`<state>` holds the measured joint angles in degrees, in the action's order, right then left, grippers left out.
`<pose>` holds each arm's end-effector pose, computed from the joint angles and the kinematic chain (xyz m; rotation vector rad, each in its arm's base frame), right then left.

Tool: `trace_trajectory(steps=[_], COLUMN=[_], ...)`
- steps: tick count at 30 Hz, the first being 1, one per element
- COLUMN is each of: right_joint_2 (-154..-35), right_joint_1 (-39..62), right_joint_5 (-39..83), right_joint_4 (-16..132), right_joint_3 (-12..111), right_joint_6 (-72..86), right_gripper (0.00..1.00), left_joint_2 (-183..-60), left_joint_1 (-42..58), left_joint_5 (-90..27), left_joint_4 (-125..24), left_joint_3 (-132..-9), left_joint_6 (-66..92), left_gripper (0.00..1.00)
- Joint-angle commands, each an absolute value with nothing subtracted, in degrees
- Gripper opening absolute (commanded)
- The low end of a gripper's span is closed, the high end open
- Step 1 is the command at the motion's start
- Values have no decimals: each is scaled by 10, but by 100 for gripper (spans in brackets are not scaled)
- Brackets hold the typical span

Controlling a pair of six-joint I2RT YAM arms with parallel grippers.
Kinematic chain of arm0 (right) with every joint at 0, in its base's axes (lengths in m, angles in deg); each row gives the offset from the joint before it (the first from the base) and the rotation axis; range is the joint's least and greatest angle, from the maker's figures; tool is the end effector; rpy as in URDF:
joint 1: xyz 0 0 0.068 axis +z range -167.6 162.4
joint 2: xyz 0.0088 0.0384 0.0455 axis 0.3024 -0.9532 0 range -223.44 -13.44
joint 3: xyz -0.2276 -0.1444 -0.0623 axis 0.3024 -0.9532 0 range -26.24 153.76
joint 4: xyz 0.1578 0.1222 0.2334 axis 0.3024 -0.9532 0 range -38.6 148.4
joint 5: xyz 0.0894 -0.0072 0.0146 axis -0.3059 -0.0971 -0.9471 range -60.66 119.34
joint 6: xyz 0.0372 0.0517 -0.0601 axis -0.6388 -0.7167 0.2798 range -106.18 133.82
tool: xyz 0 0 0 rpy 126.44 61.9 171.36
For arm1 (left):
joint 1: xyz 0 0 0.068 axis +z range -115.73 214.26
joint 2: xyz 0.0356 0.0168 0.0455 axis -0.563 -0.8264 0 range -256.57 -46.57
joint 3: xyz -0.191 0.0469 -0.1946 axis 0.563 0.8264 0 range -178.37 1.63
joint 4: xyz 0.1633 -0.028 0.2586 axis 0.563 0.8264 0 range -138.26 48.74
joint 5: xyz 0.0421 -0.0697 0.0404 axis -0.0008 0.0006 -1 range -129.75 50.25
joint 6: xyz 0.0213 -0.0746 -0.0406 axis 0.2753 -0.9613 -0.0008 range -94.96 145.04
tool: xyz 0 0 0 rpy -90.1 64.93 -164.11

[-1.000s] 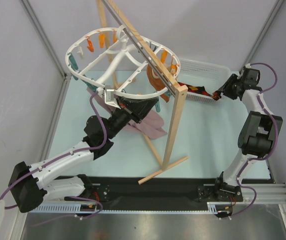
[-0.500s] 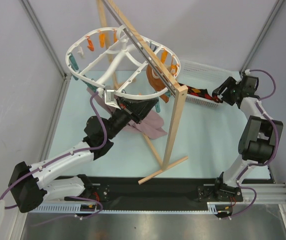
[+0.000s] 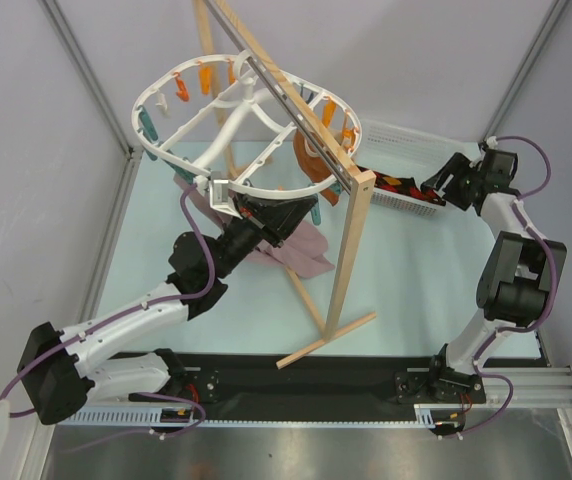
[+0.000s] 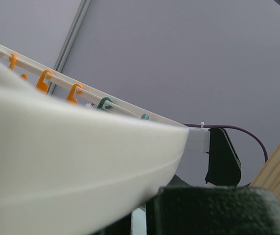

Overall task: Clip the socks to the hanger
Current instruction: Pick up the sock from the bin.

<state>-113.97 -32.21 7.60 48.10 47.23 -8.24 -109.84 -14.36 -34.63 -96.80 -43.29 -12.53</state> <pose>0.4654 -0.0916 0.2083 0.4944 2.1568 0.4928 0.2113 -0.2503 0.3935 0.1993 1.1325 -1.3995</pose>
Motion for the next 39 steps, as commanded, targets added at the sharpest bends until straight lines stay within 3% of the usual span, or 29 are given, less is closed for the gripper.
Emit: trace_trajectory(steps=[1, 15, 21, 26, 39], right_joint_2=[-1144, -1192, -1228, -1288, -1422], right_joint_1=[-306, -252, -250, -245, -229], right_joint_5=[82, 191, 188, 195, 218], right_joint_4=[455, 414, 447, 408, 298], right_joint_3=[529, 567, 591, 692, 856], right_joint_6=[-32, 77, 81, 95, 133], right_gripper=[71, 61, 67, 72, 72], left_joint_2=[-1111, -1112, -1113, -1114, -1119], left_joint_1=[-142, -142, -140, -138, -135], left_joint_5=[-363, -361, -359, -359, -351], left_joint_4=[-913, -913, -911, -911, -913], left_joint_3=[-417, -416, -417, -415, -414], left_joint_6=[-175, -173, -172, -172, -177], left_gripper=[0, 0, 0, 0, 0])
